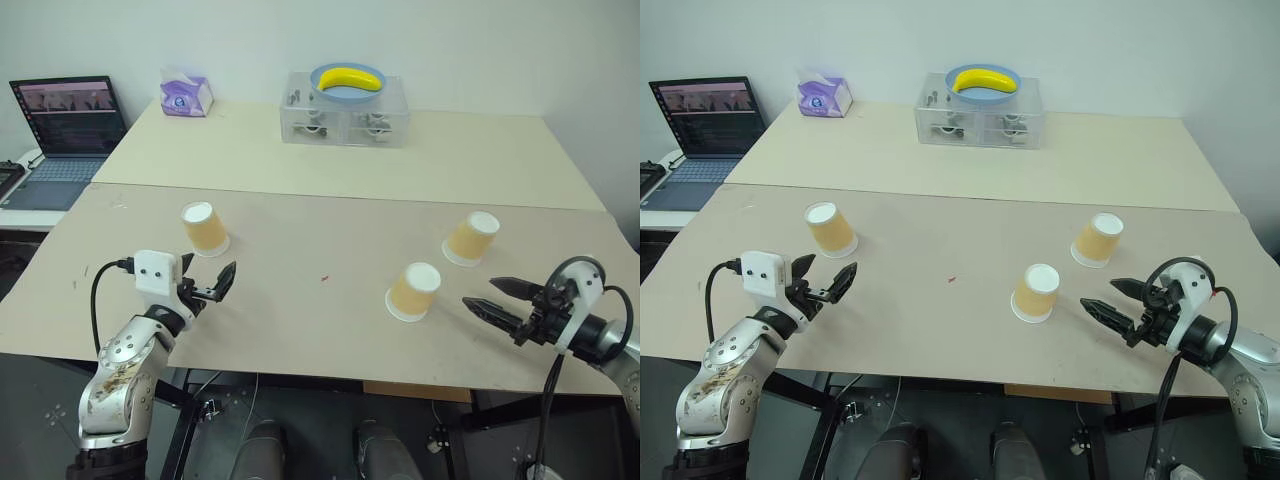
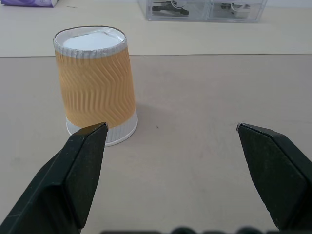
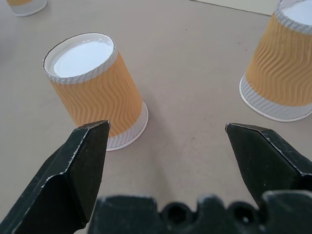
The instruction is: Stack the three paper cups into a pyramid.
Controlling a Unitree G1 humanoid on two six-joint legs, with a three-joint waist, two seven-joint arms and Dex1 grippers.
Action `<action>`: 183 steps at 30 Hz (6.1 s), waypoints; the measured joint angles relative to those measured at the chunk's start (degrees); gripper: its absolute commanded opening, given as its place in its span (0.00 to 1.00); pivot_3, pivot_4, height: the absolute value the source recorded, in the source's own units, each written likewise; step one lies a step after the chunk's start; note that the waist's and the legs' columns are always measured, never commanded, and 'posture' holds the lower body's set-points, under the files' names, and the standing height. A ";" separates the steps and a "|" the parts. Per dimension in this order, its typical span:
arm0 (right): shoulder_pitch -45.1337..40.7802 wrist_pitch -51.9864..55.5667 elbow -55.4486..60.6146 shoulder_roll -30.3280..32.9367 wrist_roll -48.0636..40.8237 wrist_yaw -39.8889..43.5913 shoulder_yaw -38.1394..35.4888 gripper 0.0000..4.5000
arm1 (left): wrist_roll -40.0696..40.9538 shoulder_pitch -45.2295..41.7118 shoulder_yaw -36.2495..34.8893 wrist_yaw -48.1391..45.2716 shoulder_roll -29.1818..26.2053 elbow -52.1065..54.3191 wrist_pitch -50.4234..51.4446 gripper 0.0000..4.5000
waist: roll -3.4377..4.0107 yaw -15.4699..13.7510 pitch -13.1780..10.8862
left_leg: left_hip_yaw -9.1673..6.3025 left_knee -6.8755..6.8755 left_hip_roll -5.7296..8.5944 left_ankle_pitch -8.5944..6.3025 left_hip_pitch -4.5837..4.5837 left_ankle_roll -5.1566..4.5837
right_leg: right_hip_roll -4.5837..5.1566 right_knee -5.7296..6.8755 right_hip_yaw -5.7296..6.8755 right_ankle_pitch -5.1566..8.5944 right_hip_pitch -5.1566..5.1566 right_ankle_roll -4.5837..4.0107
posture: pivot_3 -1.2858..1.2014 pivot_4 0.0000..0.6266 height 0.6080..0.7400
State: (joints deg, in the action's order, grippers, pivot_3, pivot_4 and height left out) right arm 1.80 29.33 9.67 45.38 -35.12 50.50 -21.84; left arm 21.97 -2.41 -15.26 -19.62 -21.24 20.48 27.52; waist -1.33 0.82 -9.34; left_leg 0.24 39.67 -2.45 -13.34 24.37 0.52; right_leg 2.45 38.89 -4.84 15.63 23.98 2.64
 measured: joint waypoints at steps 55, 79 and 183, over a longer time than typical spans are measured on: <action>-10.29 0.79 1.70 -4.56 0.54 2.89 11.71 1.00 | 16.45 -22.42 11.90 -31.28 -17.61 1.01 10.27 1.00 | -0.02 0.08 -0.02 | -0.04 0.05 -0.02 -0.01 0.16 -0.02 | -0.03 0.01 0.05 0.02 0.13 0.02 | 0.52 0.24 0.65; -18.76 -5.42 -9.50 -9.27 6.85 4.37 16.23 0.63 | 20.05 -13.00 4.89 -28.64 -22.38 3.75 14.67 1.00 | -0.02 0.39 -0.02 | -0.04 0.03 -0.06 -0.01 0.13 -0.02 | -0.04 0.07 0.05 0.02 0.18 0.01 | 0.52 0.24 0.65; -29.96 -14.23 -30.57 -5.55 16.24 -6.82 2.00 0.99 | 20.88 -12.87 9.86 -36.10 -25.80 1.31 15.29 1.00 | -0.02 1.64 -0.06 | 0.00 -0.11 -0.07 -0.01 0.11 -0.01 | -0.01 0.02 0.14 0.01 0.25 -0.05 | 0.52 0.24 0.65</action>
State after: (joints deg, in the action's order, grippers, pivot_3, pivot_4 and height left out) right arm -28.16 15.09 -20.90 39.84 -18.89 43.69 -19.84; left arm 42.84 -15.28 -5.40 -55.72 -47.05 21.79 42.81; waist -1.35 2.47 -9.40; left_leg 0.24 39.56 -2.52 -13.34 24.49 0.51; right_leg 2.44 38.91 -4.71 15.64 24.23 2.59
